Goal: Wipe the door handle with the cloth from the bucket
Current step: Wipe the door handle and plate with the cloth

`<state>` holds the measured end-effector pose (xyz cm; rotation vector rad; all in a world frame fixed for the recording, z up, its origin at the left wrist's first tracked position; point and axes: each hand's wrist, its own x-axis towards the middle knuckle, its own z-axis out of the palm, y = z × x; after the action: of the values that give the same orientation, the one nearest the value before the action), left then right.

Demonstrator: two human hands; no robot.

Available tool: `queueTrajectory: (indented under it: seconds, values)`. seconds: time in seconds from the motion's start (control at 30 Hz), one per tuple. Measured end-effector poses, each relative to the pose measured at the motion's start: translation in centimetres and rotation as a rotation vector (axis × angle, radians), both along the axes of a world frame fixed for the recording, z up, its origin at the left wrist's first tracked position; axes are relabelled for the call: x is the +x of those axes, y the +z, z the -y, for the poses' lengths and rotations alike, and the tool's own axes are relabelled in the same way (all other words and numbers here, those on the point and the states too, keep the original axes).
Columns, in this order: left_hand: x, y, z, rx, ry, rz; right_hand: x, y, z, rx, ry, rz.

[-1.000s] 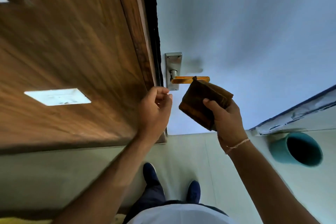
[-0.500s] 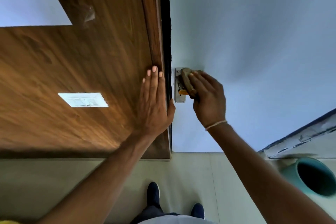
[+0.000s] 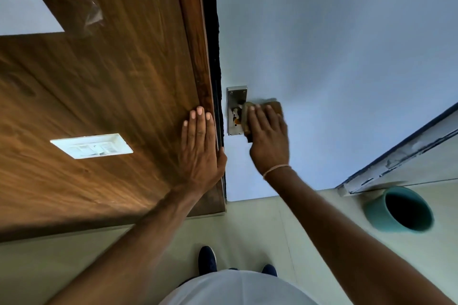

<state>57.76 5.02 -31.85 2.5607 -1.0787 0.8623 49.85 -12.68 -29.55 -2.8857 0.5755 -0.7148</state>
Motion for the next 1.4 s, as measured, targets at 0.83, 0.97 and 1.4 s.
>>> queueTrajectory:
  seconds: [0.83,0.97,1.4]
  values:
    - [2.7,0.9,0.8,-0.075,-0.039,0.184,0.3,0.2,1.1,0.042,0.009,0.021]
    - [2.8,0.9,0.8,-0.065,-0.038,0.19,0.3,-0.5,0.6,0.045,0.103,0.005]
    - [2.9,0.4,1.3,-0.102,-0.031,0.187,0.1,-0.5,0.4,0.082,0.105,0.015]
